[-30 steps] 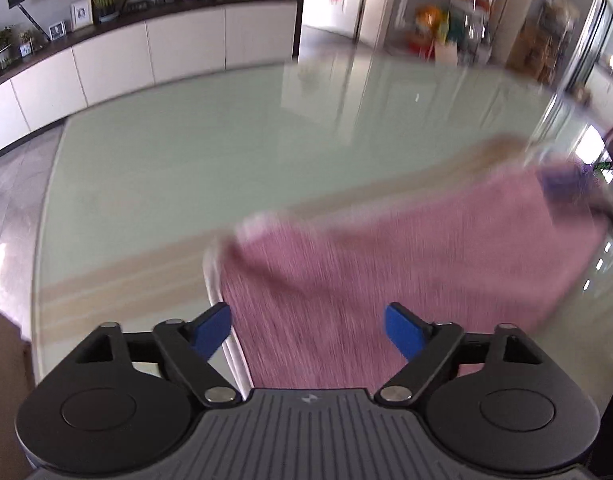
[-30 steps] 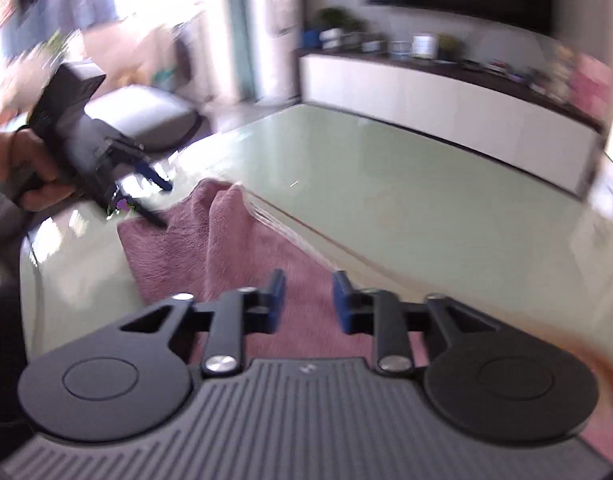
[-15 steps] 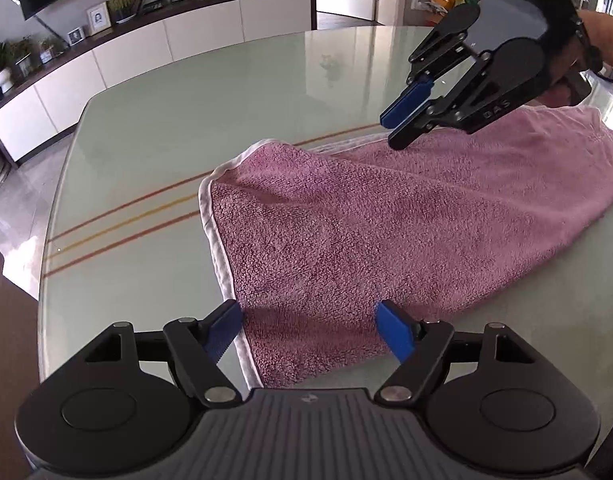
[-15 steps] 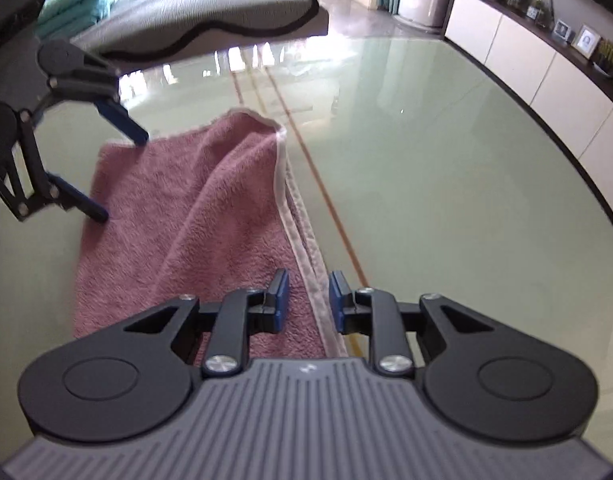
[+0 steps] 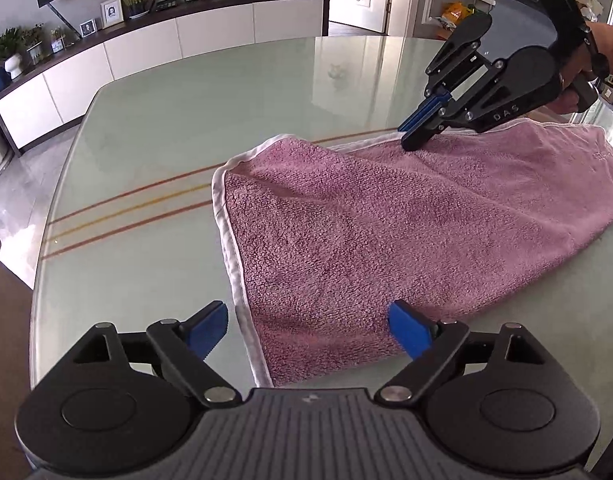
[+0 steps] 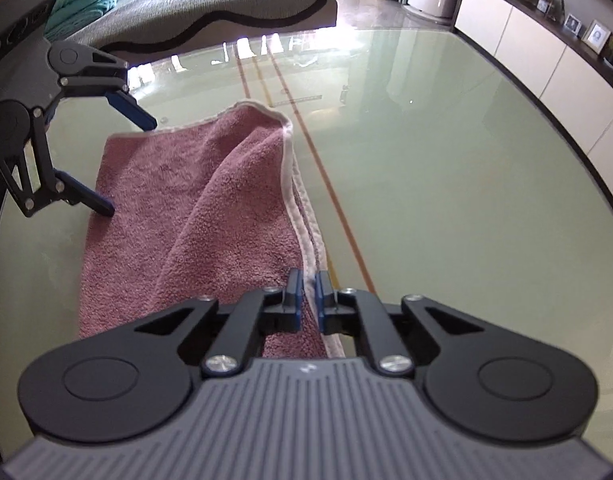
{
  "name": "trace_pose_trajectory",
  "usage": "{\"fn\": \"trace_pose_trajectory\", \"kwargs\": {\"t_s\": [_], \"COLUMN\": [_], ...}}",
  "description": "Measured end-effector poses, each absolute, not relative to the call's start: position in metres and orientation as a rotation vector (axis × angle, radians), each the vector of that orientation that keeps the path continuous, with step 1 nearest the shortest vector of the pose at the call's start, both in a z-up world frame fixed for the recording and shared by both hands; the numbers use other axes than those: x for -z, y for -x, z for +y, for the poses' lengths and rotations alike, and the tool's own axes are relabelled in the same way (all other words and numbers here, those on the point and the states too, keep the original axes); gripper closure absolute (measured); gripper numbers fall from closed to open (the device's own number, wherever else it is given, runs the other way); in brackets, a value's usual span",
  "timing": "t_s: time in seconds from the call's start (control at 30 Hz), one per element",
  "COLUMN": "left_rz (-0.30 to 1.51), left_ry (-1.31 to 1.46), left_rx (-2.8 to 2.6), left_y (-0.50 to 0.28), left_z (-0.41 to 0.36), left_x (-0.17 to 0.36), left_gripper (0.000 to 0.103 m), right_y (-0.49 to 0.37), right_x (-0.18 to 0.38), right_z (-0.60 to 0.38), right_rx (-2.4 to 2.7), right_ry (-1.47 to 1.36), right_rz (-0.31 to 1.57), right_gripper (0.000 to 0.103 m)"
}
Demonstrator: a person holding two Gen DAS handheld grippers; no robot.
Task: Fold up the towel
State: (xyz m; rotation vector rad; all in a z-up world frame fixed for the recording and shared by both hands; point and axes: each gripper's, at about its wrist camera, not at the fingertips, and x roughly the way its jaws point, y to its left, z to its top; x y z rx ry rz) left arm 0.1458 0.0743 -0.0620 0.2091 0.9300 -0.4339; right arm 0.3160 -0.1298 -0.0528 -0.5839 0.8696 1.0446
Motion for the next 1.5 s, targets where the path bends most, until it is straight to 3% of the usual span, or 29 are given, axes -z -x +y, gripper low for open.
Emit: {"fn": "trace_pose_trajectory", "kwargs": {"t_s": [0.3, 0.47, 0.57, 0.63, 0.8, 0.97, 1.03, 1.17, 1.3, 1.4, 1.5], "left_rz": [0.919, 0.922, 0.93, 0.909, 0.792, 0.882, 0.862, 0.865, 0.874, 0.871, 0.822], "left_ry": [-0.206, -0.208, -0.21, -0.206, -0.181, -0.133, -0.188, -0.197, -0.207, -0.22, -0.2], "left_rx": [0.43, 0.433, 0.439, 0.438, 0.456, 0.42, 0.428, 0.401, 0.395, 0.356, 0.329], "left_y": [-0.146, -0.146, -0.144, -0.141, -0.145, -0.169, -0.16, -0.145, -0.136, -0.145, -0.161], "left_z": [0.077, 0.08, 0.082, 0.083, 0.069, 0.053, 0.047, 0.051, 0.056, 0.05, 0.033], "left_x": [0.066, 0.067, 0.062, 0.054, 0.032, 0.058, 0.068, 0.071, 0.07, 0.058, 0.04], "left_gripper": [0.01, 0.008, 0.013, 0.023, 0.02, 0.019, 0.013, 0.011, 0.01, 0.02, 0.017], "right_y": [-0.317, -0.319, -0.319, -0.311, -0.28, -0.244, -0.23, -0.201, -0.177, -0.163, -0.168], "right_x": [0.059, 0.055, 0.041, 0.031, 0.036, 0.05, 0.055, 0.066, 0.07, 0.054, 0.045], "right_z": [-0.13, -0.133, -0.149, -0.168, -0.211, -0.257, -0.275, -0.312, -0.34, -0.343, -0.33], "right_rx": [-0.994, -0.946, -0.913, -0.868, -0.686, -0.471, -0.385, -0.212, -0.099, -0.11, -0.099], "right_ry": [0.623, 0.606, 0.533, 0.46, 0.342, 0.235, 0.192, 0.106, 0.038, -0.014, -0.058], "right_rz": [0.864, 0.853, 0.812, 0.764, 0.754, 0.768, 0.772, 0.775, 0.754, 0.652, 0.602], "right_gripper": [0.095, 0.073, 0.073, 0.073, 0.073, 0.06, 0.06, 0.041, 0.044, 0.041, 0.038]}}
